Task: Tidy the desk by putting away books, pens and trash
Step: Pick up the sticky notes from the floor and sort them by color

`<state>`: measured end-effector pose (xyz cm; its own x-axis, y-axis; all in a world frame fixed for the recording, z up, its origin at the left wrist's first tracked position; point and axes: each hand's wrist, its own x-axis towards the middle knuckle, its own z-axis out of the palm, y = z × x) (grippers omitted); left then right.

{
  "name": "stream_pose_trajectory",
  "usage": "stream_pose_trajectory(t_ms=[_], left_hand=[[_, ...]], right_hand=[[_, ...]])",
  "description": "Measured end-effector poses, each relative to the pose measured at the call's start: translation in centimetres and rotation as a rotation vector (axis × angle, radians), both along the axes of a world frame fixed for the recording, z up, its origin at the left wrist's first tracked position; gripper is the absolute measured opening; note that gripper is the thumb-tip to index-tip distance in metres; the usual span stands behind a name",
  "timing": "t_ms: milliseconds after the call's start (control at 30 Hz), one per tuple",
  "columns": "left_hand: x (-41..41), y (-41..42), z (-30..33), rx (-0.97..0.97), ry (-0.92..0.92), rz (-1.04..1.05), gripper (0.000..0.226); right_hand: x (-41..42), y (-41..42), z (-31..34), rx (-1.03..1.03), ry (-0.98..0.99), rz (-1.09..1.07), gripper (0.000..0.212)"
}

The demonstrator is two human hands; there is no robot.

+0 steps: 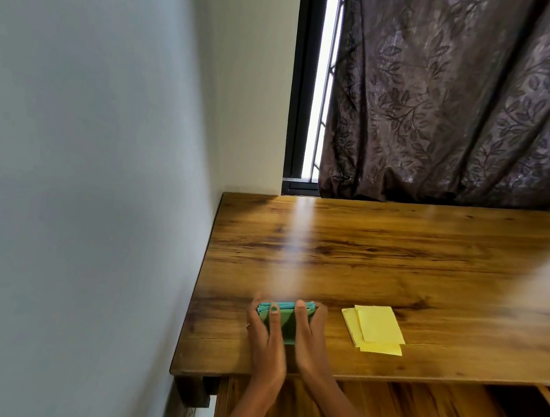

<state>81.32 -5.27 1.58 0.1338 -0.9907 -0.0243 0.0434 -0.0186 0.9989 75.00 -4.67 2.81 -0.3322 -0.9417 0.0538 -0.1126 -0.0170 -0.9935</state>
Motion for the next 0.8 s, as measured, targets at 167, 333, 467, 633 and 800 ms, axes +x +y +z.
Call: stream_pose_trajectory(t_ms=[167,333,467,633,800], left_hand=[[0.1,0.2,-1.2,0.041,-0.022,-0.023,0.042],[0.9,0.0,-1.0,0.065,0.14,-0.068,0.023],[1.0,-0.2,-1.1,0.067,0.1,-0.093,0.036],[1.3,-0.5,-1.3,-0.065,-0.118,-0.006,0.028],[1.9,-1.0,-2.1,-0.108,-0.294,0.026,0.037]], right_hand=[[-0.1,-0.2,0.4,-0.012,0.012,0.021,0.006],[-0.1,0.3,-0.1,-0.024,0.016,0.028,0.008],[-0.7,0.0,-0.2,0.032,-0.025,0.123,0.03],[-1.4,-0.8,-0.3,-0.01,0.13,0.122,0.052],[-1.6,-0.9,-0.8,-0.016,0.241,0.073,0.044]])
